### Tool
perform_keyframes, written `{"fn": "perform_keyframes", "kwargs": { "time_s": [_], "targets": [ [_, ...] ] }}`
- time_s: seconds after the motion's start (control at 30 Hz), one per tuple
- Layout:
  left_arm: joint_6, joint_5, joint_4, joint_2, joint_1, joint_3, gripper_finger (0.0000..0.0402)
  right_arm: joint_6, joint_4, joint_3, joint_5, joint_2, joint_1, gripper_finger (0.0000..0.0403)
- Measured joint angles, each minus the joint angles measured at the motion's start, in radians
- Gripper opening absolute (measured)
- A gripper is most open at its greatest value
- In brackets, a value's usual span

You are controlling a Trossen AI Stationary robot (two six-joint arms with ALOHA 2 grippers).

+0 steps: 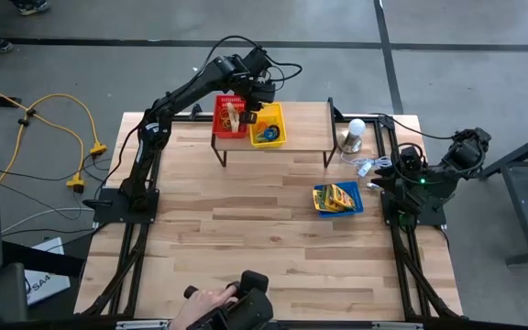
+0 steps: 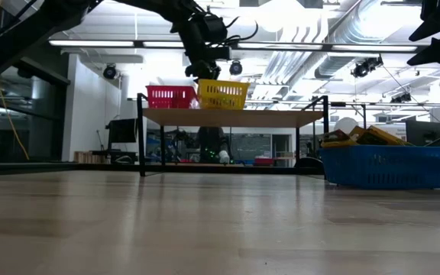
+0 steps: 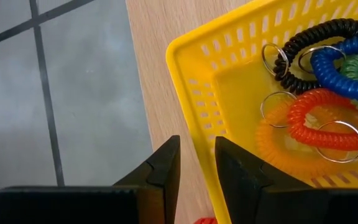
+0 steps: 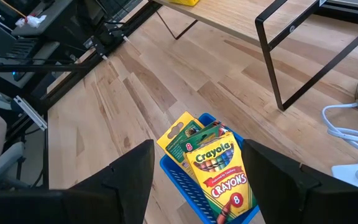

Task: Pick & Place Office Desk Supplies
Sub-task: Put the yellow bin on the shelf

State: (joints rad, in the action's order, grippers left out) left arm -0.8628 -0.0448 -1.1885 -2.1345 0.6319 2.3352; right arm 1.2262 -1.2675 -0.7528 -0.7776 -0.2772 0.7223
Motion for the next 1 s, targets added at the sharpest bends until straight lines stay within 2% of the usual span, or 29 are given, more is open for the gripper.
{"fn": "perform_keyframes", "kwargs": {
  "time_s": [0.43,0.9,1.0],
  "targets": [
    [-0.081,0.017,0.058,0.000,0.003,0.000,0.0095,0.000,0.000,0.000,0.000,0.000,0.000,0.0231],
    [-0.078,0.018,0.066,0.001,0.026,0.000,0.0095,0.000,0.000,0.000,0.000,0.000,0.000,0.0231],
    [-0.058,0.046,0.063,0.006,0.007,0.000,0.0095,0.000,0.000,0.000,0.000,0.000,0.000,0.0231]
  ]
}}
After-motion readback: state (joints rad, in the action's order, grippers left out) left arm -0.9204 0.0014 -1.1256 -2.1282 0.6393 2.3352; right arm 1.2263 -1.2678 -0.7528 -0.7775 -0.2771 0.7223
